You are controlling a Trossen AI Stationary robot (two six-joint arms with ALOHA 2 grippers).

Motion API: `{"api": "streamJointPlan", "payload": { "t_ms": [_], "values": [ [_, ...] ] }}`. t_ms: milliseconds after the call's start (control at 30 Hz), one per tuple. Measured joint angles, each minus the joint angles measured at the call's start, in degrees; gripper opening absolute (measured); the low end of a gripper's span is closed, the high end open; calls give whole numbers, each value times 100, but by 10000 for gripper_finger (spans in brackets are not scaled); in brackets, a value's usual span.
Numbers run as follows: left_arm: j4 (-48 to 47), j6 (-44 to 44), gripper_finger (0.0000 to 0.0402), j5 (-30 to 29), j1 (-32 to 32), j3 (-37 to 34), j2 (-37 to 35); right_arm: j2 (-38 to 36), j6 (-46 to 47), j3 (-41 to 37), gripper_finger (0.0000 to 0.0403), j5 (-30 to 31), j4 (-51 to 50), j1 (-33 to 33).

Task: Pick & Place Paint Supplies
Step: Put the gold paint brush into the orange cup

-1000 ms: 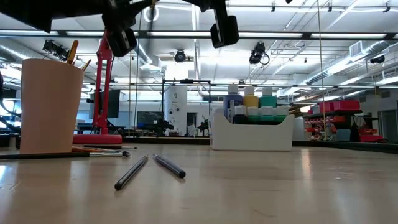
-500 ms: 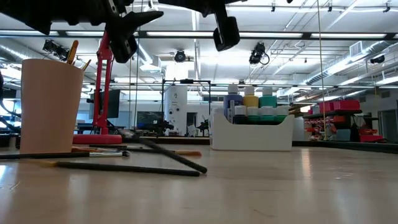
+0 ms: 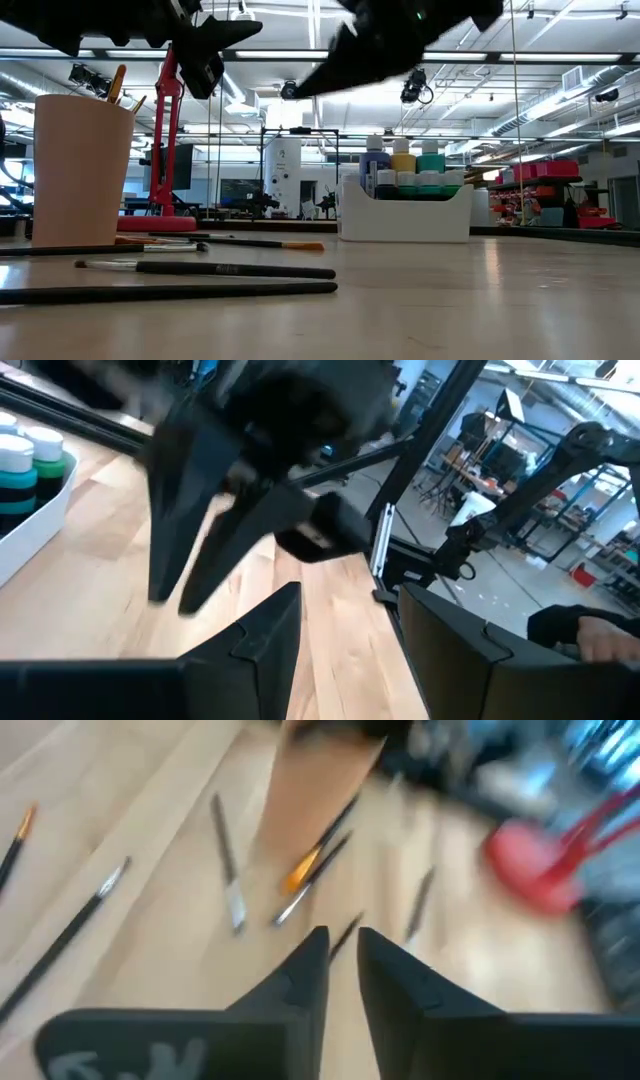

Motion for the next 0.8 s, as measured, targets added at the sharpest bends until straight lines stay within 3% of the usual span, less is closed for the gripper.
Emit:
{"api": "streamJointPlan", "payload": {
  "t_ms": [200, 400, 533, 800],
  "values": [
    [-36, 33, 178, -2, 0, 0, 0, 6, 1247, -904, 108, -278, 245, -21],
    [15, 72, 178, -48, 6, 0, 0, 273, 2048, -1802, 141, -283, 1992, -27],
    [88, 73, 178, -57, 6, 0, 0, 902, 2164, -1852, 155, -358, 2832, 31],
    [117, 54, 178, -159, 6, 2, 0, 1958, 2294, -1451, 159, 60, 3046, -30]
  ]
}}
